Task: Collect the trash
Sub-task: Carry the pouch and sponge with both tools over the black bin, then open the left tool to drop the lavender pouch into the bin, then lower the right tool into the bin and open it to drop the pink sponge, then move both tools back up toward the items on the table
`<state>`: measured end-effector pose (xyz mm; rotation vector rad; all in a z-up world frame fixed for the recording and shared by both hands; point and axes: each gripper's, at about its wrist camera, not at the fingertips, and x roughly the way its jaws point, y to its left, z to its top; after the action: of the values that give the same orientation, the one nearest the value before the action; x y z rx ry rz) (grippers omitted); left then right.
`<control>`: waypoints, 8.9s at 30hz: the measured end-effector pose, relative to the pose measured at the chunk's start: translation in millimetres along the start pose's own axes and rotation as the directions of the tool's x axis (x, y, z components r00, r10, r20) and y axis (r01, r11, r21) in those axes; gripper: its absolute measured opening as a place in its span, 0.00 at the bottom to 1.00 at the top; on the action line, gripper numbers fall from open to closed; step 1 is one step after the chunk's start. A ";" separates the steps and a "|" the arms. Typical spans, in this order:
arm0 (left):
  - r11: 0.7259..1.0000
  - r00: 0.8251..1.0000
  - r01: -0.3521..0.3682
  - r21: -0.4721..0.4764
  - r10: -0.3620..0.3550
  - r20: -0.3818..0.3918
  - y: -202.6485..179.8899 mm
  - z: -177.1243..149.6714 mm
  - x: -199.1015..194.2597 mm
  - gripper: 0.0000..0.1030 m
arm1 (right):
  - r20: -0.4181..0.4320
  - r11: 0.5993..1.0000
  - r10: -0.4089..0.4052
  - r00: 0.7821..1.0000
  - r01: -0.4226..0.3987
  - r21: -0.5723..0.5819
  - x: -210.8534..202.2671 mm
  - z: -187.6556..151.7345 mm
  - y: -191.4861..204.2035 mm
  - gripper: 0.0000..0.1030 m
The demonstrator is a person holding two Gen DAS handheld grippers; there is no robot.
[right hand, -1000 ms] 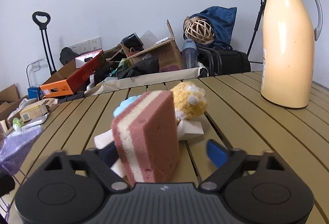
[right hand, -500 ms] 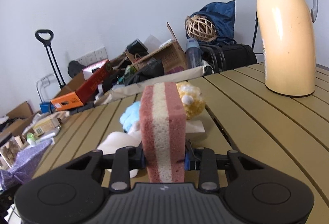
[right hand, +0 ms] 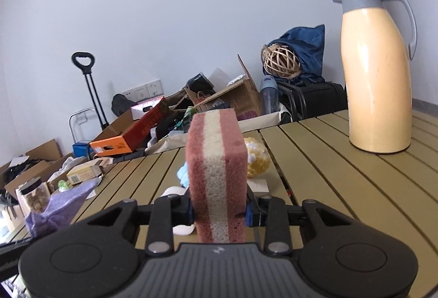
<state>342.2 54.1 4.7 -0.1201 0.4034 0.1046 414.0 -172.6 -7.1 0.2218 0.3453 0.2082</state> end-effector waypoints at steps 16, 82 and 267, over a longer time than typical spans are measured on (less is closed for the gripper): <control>1.000 1.000 0.016 0.020 -0.016 0.001 -14.6 -14.6 -78.3 0.18 | 0.011 0.999 0.021 1.000 -0.020 -0.025 -104.6 -13.3 -6.7 0.30; 0.986 0.855 0.093 0.137 -0.009 -0.518 2.0 -196.7 -114.3 0.18 | -0.575 0.998 -0.012 0.818 -0.028 -0.059 -165.0 -205.0 -36.0 0.30; 0.997 0.922 -0.066 0.032 0.073 -0.381 19.2 -95.4 -58.1 1.00 | -0.509 0.978 0.046 0.860 -0.142 -0.153 -79.9 -122.8 18.0 1.00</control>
<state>250.0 55.4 -61.2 -0.1079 0.8002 0.1485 293.8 -152.5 -90.5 -0.0070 0.8346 0.3965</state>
